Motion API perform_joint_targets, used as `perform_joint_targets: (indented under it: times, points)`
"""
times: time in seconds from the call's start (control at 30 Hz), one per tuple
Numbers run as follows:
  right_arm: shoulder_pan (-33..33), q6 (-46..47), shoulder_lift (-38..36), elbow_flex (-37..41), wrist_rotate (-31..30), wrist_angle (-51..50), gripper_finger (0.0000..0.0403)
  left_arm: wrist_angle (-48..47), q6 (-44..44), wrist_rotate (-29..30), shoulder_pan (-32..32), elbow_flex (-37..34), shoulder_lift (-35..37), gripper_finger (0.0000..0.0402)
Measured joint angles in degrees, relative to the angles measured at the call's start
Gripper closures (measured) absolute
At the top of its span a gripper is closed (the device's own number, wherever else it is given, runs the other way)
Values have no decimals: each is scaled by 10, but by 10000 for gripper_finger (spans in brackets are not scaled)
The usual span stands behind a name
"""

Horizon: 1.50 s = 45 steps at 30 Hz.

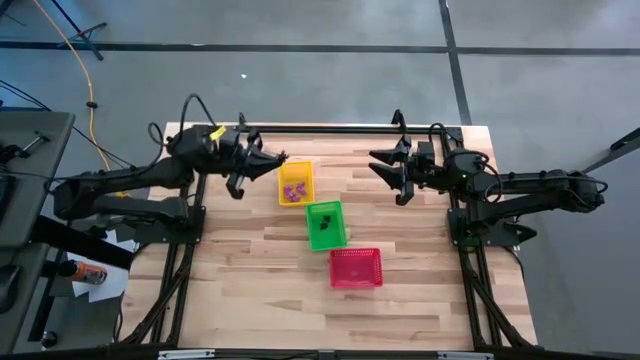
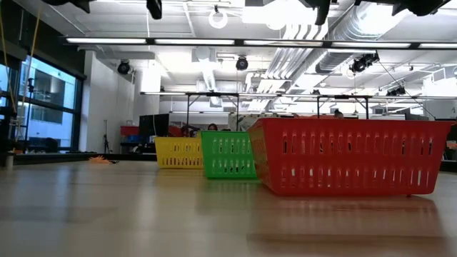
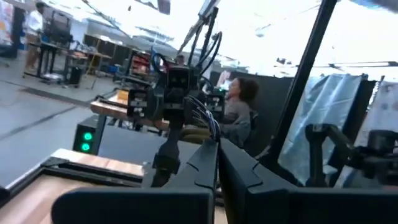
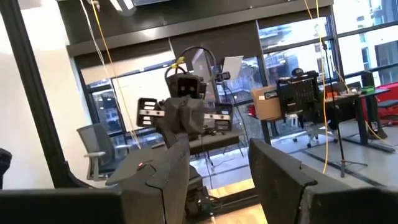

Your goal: Sort Halloween decoration

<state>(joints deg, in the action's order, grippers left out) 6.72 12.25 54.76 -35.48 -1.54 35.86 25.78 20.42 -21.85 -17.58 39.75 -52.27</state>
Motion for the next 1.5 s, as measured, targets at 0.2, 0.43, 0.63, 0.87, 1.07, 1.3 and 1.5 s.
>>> perform_joint_targets:
  times: [0.2,0.43,0.63,0.87,1.07,1.3,1.5]
  points:
    - [0,-8,0,0,0,-1,242,-38,-30,38,20,0,-1,401]
    - [0,-8,0,0,0,-2,242,-45,-27,39,20,0,-1,401]
    - [0,-8,0,0,0,-9,242,-51,-25,39,20,0,-1,401]
    - [0,-8,0,0,0,-10,242,-137,-20,46,56,15,-72,401]
    - [0,-12,0,0,0,-10,242,-263,-77,49,118,94,-211,401]
    - [0,-35,0,0,0,-14,242,-351,-143,117,149,157,-362,401]
    - [0,-35,0,0,0,-14,242,-351,-158,135,152,182,-446,401]
